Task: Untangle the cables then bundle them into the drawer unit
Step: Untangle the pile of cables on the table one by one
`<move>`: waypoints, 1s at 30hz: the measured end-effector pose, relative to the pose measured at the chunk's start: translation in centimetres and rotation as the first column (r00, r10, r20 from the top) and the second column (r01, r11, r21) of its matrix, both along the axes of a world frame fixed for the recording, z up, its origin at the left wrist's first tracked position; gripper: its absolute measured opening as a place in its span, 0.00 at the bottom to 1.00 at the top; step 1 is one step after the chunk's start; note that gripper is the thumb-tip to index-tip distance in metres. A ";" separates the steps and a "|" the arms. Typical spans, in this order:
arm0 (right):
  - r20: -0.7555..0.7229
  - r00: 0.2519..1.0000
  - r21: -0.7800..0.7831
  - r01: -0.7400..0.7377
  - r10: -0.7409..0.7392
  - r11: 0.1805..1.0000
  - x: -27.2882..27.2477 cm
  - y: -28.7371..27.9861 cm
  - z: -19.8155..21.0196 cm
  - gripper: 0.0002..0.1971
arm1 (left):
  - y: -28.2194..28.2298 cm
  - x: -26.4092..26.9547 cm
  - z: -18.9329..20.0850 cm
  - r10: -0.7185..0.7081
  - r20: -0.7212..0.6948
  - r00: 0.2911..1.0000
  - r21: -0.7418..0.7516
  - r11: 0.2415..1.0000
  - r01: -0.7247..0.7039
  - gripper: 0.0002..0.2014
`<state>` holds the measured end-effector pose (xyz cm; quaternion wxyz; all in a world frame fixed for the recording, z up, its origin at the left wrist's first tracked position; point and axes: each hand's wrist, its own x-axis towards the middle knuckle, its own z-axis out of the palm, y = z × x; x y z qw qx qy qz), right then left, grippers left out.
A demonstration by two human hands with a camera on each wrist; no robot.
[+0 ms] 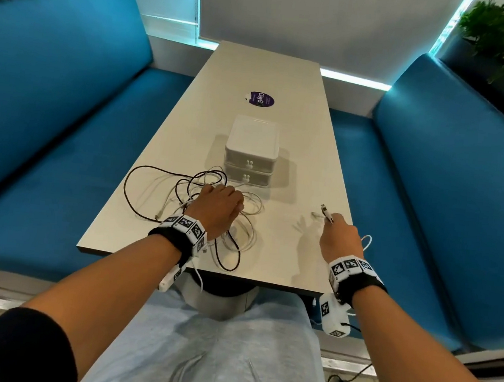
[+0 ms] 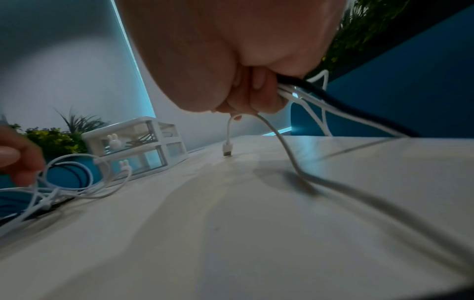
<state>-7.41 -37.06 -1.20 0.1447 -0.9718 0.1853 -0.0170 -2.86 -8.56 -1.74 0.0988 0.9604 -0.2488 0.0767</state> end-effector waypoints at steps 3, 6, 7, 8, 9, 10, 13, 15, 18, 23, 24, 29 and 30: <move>0.052 0.997 0.004 -0.054 0.054 0.999 -0.3 1.0 -0.2 0.15 | 0.5 -0.1 0.0 -0.004 -0.014 1.000 -0.065 0.998 0.004 0.11; 0.027 0.991 -0.019 -0.130 0.131 0.991 -0.7 1.6 -0.1 0.18 | 1.1 -0.2 0.0 -0.031 -0.020 0.999 -0.117 0.993 0.029 0.10; 0.025 0.985 -0.026 -0.168 0.169 0.985 -0.9 1.7 0.1 0.18 | 1.3 -0.3 0.2 -0.041 -0.020 0.999 -0.126 0.991 0.038 0.10; 0.015 0.977 -0.037 -0.210 0.211 0.977 -1.1 1.9 0.1 0.18 | 1.3 -0.4 0.4 -0.049 -0.019 0.999 -0.126 0.991 0.046 0.11; 0.002 0.965 -0.052 -0.262 0.262 0.964 -1.3 2.1 0.0 0.17 | 1.4 -0.5 0.7 -0.056 -0.014 0.998 -0.121 0.991 0.054 0.12; -0.022 0.949 -0.074 -0.314 0.313 0.947 -1.6 2.2 -0.1 0.16 | 1.4 -0.6 0.9 -0.062 -0.007 0.998 -0.111 0.992 0.060 0.12; -0.138 0.946 -0.143 -0.311 0.293 0.939 -1.9 1.9 -0.3 0.15 | 1.4 -0.8 1.7 -0.069 -0.017 0.997 -0.093 0.993 0.067 0.13; -0.186 0.973 -0.129 -0.164 0.138 0.978 -1.8 1.3 0.0 0.16 | 1.4 -0.9 2.0 -0.075 -0.062 0.995 -0.098 0.993 0.069 0.14; -0.243 0.970 -0.067 -0.012 -0.005 0.998 -1.6 0.2 0.5 0.16 | 1.4 -1.1 2.2 -0.094 -0.120 0.988 -0.034 0.995 0.090 0.18; -0.184 0.974 -0.032 -0.142 0.134 0.989 -1.0 2.6 0.8 0.16 | 1.5 -1.3 2.3 -0.120 -0.160 0.980 0.073 0.988 0.133 0.19; -0.193 0.964 0.008 -0.185 0.183 0.983 -0.9 3.5 0.6 0.17 | 1.5 -1.5 2.4 -0.126 -0.164 0.978 0.080 0.987 0.140 0.17; -0.220 0.934 0.129 -0.259 0.282 0.957 -1.1 5.8 -0.7 0.18 | 1.6 -3.2 3.0 -0.186 -0.196 0.963 0.100 0.973 0.208 0.05; -0.221 0.933 0.146 -0.255 0.283 0.956 -1.2 5.9 -0.9 0.18 | 1.7 -3.7 3.0 -0.206 -0.224 0.952 0.119 0.964 0.237 0.05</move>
